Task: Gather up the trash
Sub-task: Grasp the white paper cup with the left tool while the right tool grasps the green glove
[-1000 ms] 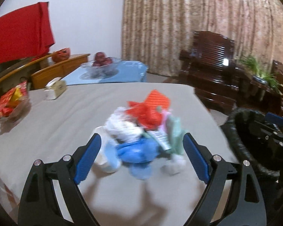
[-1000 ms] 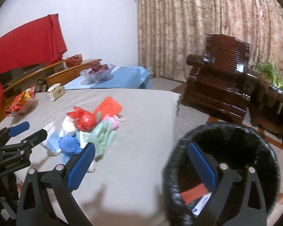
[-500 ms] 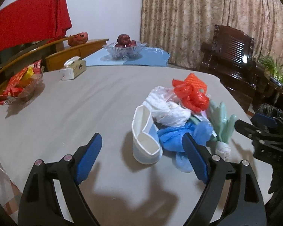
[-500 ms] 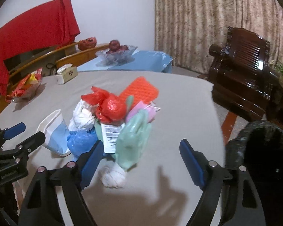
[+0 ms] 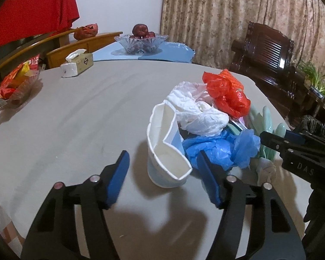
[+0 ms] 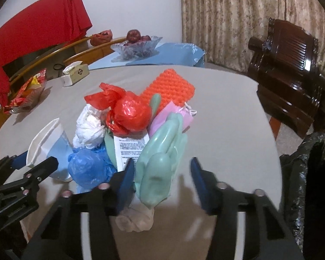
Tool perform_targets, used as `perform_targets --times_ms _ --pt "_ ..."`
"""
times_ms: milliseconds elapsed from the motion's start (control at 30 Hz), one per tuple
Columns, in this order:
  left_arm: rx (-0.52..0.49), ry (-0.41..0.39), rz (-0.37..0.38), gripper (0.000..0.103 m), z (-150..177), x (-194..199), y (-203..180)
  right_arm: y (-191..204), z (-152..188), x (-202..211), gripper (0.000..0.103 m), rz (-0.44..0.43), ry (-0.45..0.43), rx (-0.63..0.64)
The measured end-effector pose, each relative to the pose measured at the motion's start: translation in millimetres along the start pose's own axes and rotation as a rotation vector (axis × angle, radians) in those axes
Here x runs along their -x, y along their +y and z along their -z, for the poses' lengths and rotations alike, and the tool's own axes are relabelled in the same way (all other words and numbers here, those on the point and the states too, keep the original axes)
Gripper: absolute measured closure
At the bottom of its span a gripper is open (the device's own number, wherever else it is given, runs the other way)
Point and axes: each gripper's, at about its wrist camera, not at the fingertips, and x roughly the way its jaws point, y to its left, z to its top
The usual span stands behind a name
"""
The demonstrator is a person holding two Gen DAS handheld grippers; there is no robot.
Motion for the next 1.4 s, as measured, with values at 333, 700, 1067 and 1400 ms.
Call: perform_targets --times_ms 333,700,1067,1400 --pt "0.021 0.016 0.013 0.073 -0.5 0.5 2.5 -5.1 -1.2 15.4 0.087 -0.054 -0.01 0.015" --pt "0.027 -0.036 0.013 0.083 -11.1 31.6 -0.2 -17.4 -2.0 52.9 0.088 -0.043 -0.055 0.02" --pt "0.024 -0.089 0.044 0.086 -23.6 66.0 -13.8 -26.6 -9.7 93.6 0.088 -0.036 -0.122 0.013" --pt "-0.01 -0.139 0.104 0.087 -36.7 90.2 -44.1 -39.2 -15.8 126.4 0.088 -0.015 -0.178 -0.003"
